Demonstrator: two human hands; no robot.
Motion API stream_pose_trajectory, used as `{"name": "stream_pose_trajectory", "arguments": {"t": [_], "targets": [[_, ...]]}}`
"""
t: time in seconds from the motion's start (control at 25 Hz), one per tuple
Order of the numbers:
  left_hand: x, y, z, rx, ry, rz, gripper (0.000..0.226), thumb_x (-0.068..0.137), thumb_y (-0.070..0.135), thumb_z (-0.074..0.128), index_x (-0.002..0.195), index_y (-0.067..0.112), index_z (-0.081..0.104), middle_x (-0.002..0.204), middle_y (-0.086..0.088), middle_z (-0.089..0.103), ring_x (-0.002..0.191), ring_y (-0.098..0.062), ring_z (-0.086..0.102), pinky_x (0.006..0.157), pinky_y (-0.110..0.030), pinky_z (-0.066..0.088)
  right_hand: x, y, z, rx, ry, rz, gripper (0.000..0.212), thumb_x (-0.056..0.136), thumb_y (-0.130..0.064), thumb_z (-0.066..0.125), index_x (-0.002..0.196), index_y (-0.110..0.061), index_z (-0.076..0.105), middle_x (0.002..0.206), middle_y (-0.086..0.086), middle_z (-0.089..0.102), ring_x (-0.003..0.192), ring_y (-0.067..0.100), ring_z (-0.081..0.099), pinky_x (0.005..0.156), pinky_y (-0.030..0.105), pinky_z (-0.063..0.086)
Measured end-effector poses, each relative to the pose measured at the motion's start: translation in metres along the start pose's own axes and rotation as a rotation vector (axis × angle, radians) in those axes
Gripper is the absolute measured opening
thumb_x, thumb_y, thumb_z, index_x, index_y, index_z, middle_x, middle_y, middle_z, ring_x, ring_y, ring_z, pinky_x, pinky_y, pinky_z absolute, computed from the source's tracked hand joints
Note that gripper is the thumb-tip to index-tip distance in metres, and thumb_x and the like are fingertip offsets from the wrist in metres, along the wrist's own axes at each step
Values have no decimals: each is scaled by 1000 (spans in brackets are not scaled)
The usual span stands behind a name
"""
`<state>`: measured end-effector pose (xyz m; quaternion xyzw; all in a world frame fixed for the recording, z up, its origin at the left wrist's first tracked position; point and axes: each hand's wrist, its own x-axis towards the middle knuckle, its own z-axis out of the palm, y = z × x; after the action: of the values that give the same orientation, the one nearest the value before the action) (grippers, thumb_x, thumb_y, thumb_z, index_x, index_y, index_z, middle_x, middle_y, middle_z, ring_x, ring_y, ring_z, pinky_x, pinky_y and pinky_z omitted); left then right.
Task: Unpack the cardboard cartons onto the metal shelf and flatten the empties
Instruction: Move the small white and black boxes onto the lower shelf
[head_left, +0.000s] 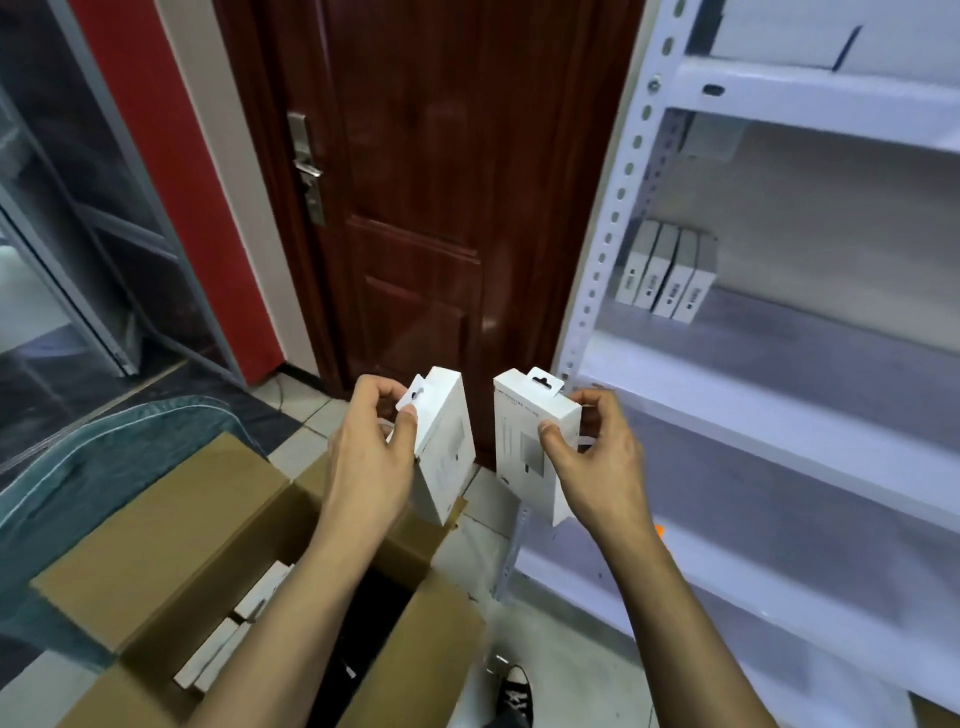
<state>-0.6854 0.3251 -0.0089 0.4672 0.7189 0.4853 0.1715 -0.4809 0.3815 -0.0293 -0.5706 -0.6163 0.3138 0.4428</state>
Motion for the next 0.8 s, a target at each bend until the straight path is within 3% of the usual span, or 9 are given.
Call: {"name": "stream_pose_trajectory", "arguments": {"t": [0.12, 0.28, 0.44, 0.56, 0.8], "targets": [[-5, 16, 20, -23, -54, 26, 6, 102, 23, 51, 108, 24, 52, 108, 5, 64, 98, -12, 59, 63, -20, 42, 0, 10, -26, -6, 62, 13, 31, 88, -24, 72, 109, -33, 51, 112, -15, 66, 99, 1, 61, 67, 12, 46], [-11, 36, 43, -12, -105, 66, 8, 103, 24, 50, 110, 23, 50, 106, 4, 62, 95, -12, 59, 56, -19, 38, 5, 20, -57, 22, 116, 43, 31, 89, -24, 71, 108, -37, 50, 107, -20, 63, 99, -1, 60, 67, 13, 46], [-10, 58, 70, -26, -122, 97, 5, 103, 24, 50, 106, 28, 49, 96, 7, 64, 86, -10, 60, 57, -28, 41, 16, 33, -87, 23, 161, 68, 30, 88, -26, 71, 107, -36, 50, 108, -14, 66, 100, 5, 61, 72, 24, 50], [-12, 80, 100, -32, -149, 119, 6, 102, 25, 50, 102, 30, 49, 93, 12, 66, 85, -15, 61, 64, -38, 46, 25, 41, -114, 40, 208, 79, 30, 88, -23, 71, 108, -33, 52, 108, -13, 67, 99, 3, 61, 68, 15, 45], [-21, 125, 164, -28, -216, 128, 5, 100, 24, 49, 103, 28, 50, 92, 9, 69, 86, -20, 62, 61, -33, 44, 47, 63, -178, 48, 279, 91, 29, 87, -23, 72, 108, -30, 54, 109, -15, 65, 100, -1, 59, 64, 8, 43]]}}
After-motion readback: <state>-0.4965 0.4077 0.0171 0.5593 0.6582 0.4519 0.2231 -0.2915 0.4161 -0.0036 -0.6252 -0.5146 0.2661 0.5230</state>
